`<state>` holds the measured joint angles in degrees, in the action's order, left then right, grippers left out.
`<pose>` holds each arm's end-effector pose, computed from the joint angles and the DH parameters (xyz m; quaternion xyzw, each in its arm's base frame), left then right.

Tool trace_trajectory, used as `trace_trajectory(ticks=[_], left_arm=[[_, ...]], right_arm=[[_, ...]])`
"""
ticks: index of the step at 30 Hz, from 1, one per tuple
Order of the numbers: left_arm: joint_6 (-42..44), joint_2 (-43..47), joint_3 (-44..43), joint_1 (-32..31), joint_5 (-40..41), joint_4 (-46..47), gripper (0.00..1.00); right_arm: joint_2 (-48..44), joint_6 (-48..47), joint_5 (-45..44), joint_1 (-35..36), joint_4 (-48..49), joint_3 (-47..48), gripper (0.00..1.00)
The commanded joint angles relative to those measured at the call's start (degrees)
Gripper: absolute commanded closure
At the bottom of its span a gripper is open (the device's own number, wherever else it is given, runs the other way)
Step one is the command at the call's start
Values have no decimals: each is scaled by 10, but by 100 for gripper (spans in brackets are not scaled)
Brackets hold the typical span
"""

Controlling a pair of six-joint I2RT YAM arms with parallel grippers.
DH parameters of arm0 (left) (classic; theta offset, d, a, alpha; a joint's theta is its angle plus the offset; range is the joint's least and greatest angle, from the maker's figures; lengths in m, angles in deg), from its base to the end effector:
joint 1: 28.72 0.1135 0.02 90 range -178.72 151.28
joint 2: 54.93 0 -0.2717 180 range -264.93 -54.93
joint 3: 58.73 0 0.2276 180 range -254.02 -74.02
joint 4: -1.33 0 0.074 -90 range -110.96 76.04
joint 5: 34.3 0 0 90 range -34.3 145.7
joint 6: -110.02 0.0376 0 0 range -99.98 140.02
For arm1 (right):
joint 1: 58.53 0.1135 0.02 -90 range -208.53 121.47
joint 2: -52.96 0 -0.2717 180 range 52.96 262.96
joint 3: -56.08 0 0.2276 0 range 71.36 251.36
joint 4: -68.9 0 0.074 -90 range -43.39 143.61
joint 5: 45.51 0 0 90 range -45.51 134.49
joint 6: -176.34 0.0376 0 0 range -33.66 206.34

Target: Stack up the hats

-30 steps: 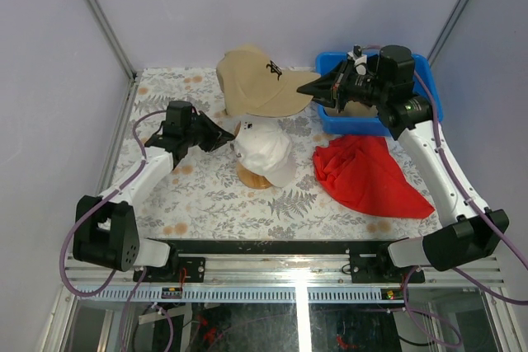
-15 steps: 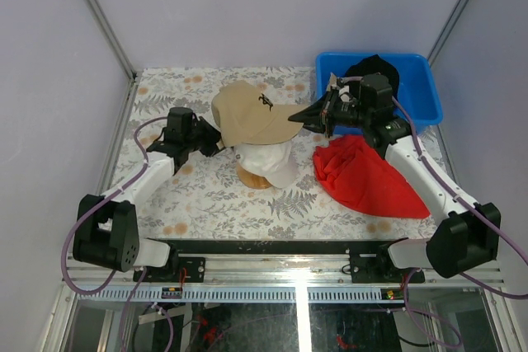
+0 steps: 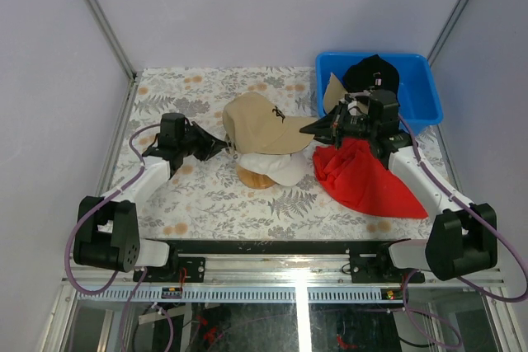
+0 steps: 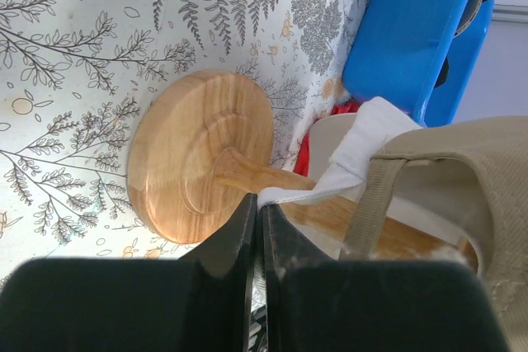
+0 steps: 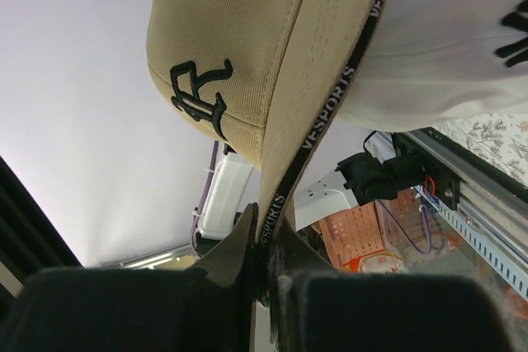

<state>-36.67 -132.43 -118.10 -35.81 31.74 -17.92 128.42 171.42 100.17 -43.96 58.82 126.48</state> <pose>0.2597 -0.0477 0.2422 -0.2843 0.8346 -0.3870 0.2698 0.2539 0.0981 0.3316 0.1735 0.7372 0.6499 0.0634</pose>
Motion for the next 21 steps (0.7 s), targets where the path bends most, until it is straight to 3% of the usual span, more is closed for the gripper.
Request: trace_trajectory(ticks=[1, 21], left_arm=[[13, 8, 15, 8, 2, 13, 100], [18, -26, 21, 8, -8, 26, 100]], right_arm=[[-7, -10, 45, -21, 39, -10, 100], [88, -84, 110, -37, 78, -47, 100]])
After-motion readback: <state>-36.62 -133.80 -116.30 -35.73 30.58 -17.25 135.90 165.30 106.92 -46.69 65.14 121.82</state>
